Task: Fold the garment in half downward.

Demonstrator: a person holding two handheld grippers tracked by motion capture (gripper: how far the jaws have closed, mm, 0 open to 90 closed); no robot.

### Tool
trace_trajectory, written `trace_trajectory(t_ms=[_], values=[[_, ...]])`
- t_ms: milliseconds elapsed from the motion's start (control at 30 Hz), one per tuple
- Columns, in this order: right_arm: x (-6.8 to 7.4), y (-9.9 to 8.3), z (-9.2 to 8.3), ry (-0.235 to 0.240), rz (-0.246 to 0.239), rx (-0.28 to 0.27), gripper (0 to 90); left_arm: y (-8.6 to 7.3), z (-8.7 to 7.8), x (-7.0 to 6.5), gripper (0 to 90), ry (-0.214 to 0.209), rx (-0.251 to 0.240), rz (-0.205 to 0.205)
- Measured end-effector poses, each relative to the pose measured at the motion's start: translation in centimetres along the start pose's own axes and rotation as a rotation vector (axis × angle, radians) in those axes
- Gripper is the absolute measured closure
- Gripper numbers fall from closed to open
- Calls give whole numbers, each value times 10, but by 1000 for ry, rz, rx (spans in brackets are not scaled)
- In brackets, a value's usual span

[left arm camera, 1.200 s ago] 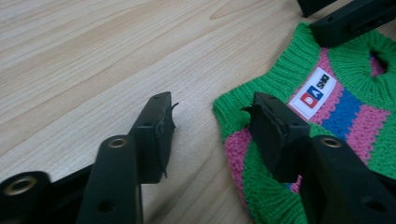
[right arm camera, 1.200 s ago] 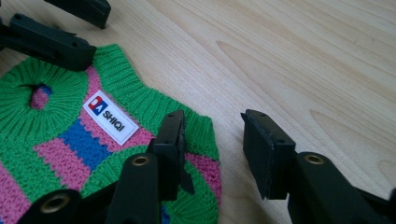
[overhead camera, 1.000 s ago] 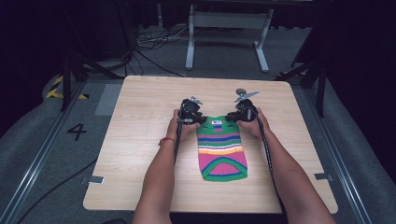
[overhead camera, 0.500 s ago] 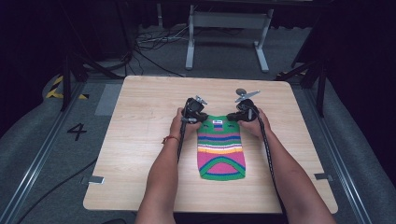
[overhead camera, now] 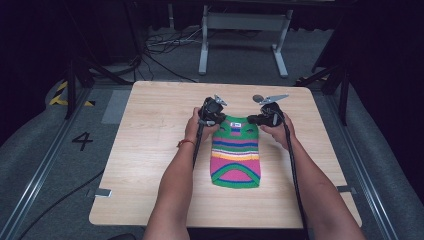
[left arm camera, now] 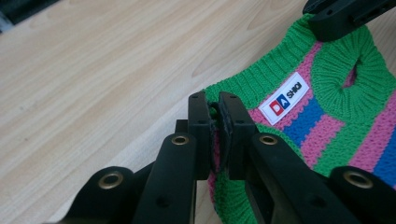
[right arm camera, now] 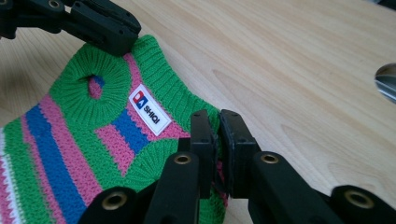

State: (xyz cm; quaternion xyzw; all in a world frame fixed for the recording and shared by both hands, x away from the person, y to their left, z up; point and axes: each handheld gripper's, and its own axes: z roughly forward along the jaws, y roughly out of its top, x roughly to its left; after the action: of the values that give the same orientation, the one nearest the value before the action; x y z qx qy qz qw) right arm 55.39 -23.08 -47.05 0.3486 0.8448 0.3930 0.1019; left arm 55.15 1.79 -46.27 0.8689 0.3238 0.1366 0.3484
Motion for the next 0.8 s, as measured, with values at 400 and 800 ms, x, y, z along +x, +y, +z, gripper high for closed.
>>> trace_trajectory(t_ms=[400,800], values=[[12,6,-28,34,-52,-67,846,2,-30,-7,845,-19,-44,65],[32,2,-47,80,-121,-90,846,-15,-55,-19,845,-60,-80,104]])
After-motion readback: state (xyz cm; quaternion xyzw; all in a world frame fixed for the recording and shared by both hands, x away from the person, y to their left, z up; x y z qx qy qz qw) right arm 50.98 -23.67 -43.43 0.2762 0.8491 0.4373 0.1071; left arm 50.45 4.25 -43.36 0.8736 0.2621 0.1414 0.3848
